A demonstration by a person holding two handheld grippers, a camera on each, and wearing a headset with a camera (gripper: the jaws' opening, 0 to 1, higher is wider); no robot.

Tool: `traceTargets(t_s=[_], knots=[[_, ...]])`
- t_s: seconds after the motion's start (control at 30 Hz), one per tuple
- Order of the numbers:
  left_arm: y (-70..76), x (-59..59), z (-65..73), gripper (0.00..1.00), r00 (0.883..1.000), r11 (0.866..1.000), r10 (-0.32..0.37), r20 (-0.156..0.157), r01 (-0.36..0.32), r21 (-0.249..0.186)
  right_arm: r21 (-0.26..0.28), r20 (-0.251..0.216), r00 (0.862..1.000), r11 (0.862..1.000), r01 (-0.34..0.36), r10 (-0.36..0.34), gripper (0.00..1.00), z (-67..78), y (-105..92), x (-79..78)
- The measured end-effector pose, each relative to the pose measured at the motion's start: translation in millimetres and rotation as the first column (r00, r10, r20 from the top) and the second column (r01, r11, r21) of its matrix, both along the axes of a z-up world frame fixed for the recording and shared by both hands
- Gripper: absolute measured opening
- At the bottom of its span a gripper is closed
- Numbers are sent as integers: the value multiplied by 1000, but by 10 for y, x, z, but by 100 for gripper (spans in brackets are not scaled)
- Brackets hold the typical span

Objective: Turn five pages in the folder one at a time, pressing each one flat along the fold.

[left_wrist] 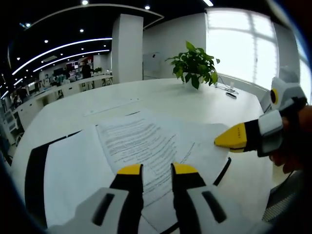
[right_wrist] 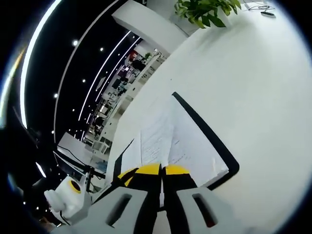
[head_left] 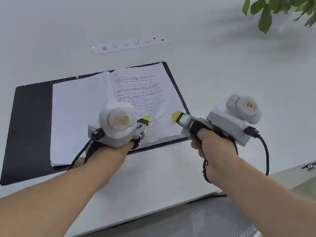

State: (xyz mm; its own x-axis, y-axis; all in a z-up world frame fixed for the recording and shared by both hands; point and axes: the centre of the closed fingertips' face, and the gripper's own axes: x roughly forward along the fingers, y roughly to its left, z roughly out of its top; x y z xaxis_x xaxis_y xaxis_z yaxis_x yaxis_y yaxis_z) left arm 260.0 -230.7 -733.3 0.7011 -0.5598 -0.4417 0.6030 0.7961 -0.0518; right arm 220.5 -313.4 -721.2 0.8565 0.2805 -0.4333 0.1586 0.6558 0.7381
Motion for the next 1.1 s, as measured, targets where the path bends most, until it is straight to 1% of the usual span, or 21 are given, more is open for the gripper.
traceTargets(t_s=[0.07, 0.1, 0.17, 0.2, 0.23, 0.3, 0.37, 0.4, 0.47, 0.5, 0.53, 0.57, 0.67, 0.7, 0.8, 0.87, 0.9, 0.93, 0.97, 1.07, 1.1], knots=[[107, -1, 79, 22, 1000, 1000, 11, 15, -11, 2, 2, 30, 999, 1000, -16, 16, 0, 125, 84, -2], [150, -11, 130, 22, 1000, 1000, 16, 25, -16, -4, -3, 36, 999, 1000, -23, 23, 0, 165, 118, -5], [242, -22, 203, 22, 999, 1000, 25, 36, -24, -8, -8, 75, 996, 999, -44, 45, 0, 275, 201, 24], [291, -23, 239, 22, 999, 1000, 29, 46, -28, -10, -7, 79, 996, 999, -49, 50, 0, 299, 227, 19], [373, -28, 289, 22, 998, 999, 35, 56, -35, -9, -9, 82, 995, 998, -62, 63, 0, 354, 308, 5], [510, -50, 391, 22, 996, 999, 49, 74, -48, -13, -5, 109, 991, 997, -80, 80, 0, 435, 422, 24], [664, -59, 481, 22, 993, 998, 67, 93, -66, -16, -20, 124, 987, 995, -101, 102, 0, 508, 572, 5], [756, -66, 521, 21, 992, 997, 75, 99, -74, -15, -25, 131, 984, 993, -117, 120, 0, 506, 630, 0], [886, -75, 581, 21, 989, 996, 91, 114, -90, -19, -33, 143, 980, 990, -136, 139, 0, 544, 760, -3], [986, -79, 611, 21, 988, 995, 104, 118, -103, -19, -36, 149, 977, 988, -147, 151, 0, 563, 824, -5], [1051, -86, 634, 21, 986, 994, 113, 121, -111, -24, -40, 151, 975, 986, -159, 164, 0, 577, 887, -8], [1151, -89, 663, 21, 983, 992, 128, 131, -126, -25, -54, 157, 971, 983, -176, 182, 0, 593, 971, -10], [1374, -124, 728, 20, 976, 986, 166, 140, -162, -37, -59, 159, 963, 976, -209, 216, 0, 617, 1171, -13], [1477, -112, 731, 20, 973, 983, 182, 142, -178, -43, -69, 162, 960, 973, -222, 230, 0, 628, 1245, -14], [1686, -140, 761, 20, 965, 976, 215, 148, -210, -49, -73, 161, 953, 966, -249, 257, 0, 641, 1397, -12], [1767, -154, 774, 20, 962, 973, 229, 149, -223, -56, -83, 160, 946, 959, -272, 282, 0, 642, 1521, -12], [1849, -165, 773, 20, 959, 971, 240, 151, -235, -52, -89, 158, 943, 955, -283, 294, 0, 636, 1583, -9], [1922, -176, 778, 20, 956, 968, 251, 152, -245, -58, -91, 157, 941, 953, -290, 301, 0, 635, 1629, -11], [1971, -184, 778, 20, 954, 965, 260, 151, -254, -59, -93, 155, 938, 950, -298, 309, 0, 630, 1672, -9], [2141, -213, 798, 21, 946, 958, 288, 152, -280, -67, -116, 144, 927, 936, -332, 347, 0, 583, 1839, 3], [2172, -225, 809, 21, 944, 956, 292, 154, -284, -70, -119, 139, 926, 934, -337, 352, 0, 567, 1873, 7]])
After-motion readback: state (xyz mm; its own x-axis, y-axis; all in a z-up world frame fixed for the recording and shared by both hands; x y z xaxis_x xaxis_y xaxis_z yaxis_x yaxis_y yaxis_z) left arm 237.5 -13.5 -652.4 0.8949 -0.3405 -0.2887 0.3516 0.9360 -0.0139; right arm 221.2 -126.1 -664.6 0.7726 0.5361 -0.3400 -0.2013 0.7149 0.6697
